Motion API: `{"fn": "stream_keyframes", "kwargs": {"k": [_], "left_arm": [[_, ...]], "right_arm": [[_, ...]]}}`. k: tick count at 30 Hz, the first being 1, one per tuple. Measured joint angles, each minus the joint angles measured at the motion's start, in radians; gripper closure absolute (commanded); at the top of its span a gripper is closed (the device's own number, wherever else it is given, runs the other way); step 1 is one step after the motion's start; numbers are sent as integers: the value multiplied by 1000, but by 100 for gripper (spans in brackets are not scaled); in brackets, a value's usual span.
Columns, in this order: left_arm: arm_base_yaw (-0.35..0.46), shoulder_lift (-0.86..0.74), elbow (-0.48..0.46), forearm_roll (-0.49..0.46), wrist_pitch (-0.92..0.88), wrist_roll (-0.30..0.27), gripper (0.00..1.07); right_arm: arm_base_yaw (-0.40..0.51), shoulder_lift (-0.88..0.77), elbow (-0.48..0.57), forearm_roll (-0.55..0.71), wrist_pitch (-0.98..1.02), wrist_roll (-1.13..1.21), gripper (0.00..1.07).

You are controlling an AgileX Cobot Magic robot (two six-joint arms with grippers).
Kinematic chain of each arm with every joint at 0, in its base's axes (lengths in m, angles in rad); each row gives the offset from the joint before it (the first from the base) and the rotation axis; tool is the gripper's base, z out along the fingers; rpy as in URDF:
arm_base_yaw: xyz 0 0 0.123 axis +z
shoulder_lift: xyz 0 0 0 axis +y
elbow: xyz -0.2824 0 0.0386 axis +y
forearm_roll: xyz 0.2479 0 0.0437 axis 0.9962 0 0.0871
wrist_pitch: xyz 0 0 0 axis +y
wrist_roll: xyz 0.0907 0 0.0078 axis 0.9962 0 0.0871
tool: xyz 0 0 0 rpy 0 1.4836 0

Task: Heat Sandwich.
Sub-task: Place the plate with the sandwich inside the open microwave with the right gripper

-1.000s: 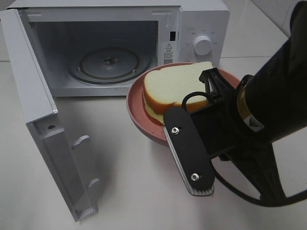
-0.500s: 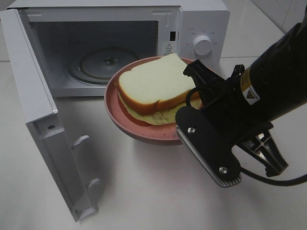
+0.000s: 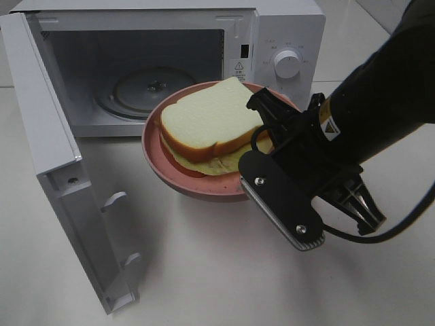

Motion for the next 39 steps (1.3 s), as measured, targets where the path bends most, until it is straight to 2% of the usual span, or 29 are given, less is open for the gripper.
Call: {"fn": "stream_keyframes", "kwargs": {"k": [13,39], "left_arm": [[0,0,0,0,0,0,5],[0,0,0,0,0,0,5]], "right_arm": [[0,151,-142,20,-75,-34,107],[0,412,-440,90,-36,-69,106]]}}
